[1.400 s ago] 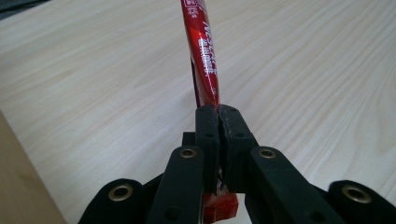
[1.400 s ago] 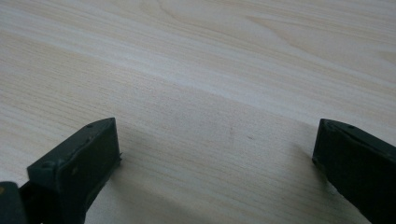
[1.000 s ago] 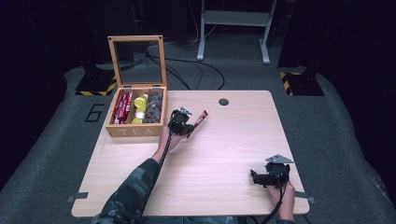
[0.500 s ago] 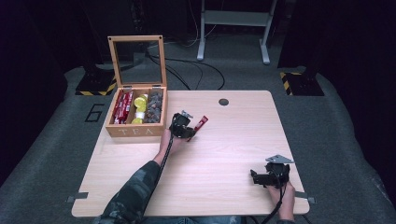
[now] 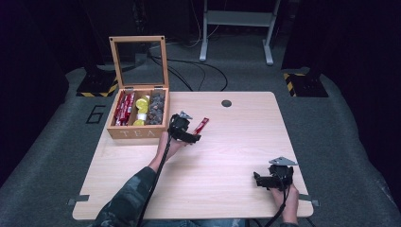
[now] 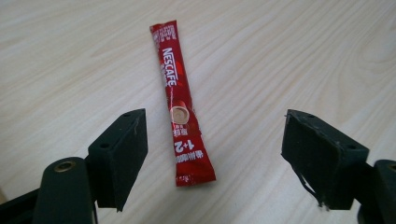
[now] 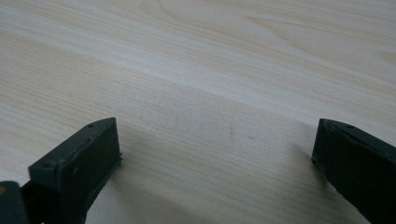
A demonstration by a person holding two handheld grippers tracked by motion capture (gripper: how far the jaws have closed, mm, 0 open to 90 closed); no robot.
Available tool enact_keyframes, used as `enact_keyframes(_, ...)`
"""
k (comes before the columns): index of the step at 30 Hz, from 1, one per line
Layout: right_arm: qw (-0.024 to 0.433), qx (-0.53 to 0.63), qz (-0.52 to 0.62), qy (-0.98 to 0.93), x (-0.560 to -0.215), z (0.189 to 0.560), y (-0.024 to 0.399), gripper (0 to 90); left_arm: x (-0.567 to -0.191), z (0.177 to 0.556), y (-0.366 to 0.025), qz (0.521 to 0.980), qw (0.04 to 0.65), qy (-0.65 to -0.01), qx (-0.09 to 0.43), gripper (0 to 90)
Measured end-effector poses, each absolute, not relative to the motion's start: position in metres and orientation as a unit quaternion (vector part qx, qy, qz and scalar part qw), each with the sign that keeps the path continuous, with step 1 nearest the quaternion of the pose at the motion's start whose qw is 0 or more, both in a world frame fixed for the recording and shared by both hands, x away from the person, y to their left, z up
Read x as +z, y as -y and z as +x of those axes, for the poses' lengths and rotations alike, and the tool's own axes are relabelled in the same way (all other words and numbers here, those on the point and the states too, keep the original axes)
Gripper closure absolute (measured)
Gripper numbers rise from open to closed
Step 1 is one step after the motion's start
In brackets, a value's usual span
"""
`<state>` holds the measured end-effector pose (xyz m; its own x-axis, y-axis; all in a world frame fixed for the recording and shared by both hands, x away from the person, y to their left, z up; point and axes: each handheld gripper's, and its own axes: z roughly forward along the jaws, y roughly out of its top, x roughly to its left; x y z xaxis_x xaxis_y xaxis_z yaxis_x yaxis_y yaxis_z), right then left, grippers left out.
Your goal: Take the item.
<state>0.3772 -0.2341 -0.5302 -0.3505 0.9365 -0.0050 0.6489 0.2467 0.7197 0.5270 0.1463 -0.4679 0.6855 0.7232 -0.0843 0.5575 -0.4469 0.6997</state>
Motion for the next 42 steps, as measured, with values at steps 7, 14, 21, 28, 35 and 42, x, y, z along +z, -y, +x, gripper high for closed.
enact_keyframes(7,0.226,0.320,0.526,-0.755,-0.530,0.377,0.234,0.4,-0.448,0.507,-0.165,0.839,0.378,-0.368,0.129,18.6)
enact_keyframes(14,0.226,0.320,0.527,-0.754,-0.530,0.377,0.234,0.4,-0.429,0.480,-0.188,0.835,0.389,-0.356,0.156,17.1)
enact_keyframes(21,0.226,0.320,0.529,-0.753,-0.530,0.377,0.234,0.4,-0.425,0.456,-0.217,0.826,0.398,-0.363,0.164,15.5)
enact_keyframes(28,0.226,0.320,0.530,-0.752,-0.530,0.377,0.234,0.4,-0.432,0.433,-0.243,0.817,0.399,-0.378,0.175,15.2)
enact_keyframes(35,0.226,0.320,0.530,-0.752,-0.530,0.377,0.234,0.4,-0.448,0.413,-0.268,0.810,0.391,-0.400,0.178,14.8)
enact_keyframes(42,0.226,0.320,0.530,-0.752,-0.530,0.377,0.234,0.4,-0.474,0.394,-0.287,0.808,0.369,-0.424,0.177,14.7)
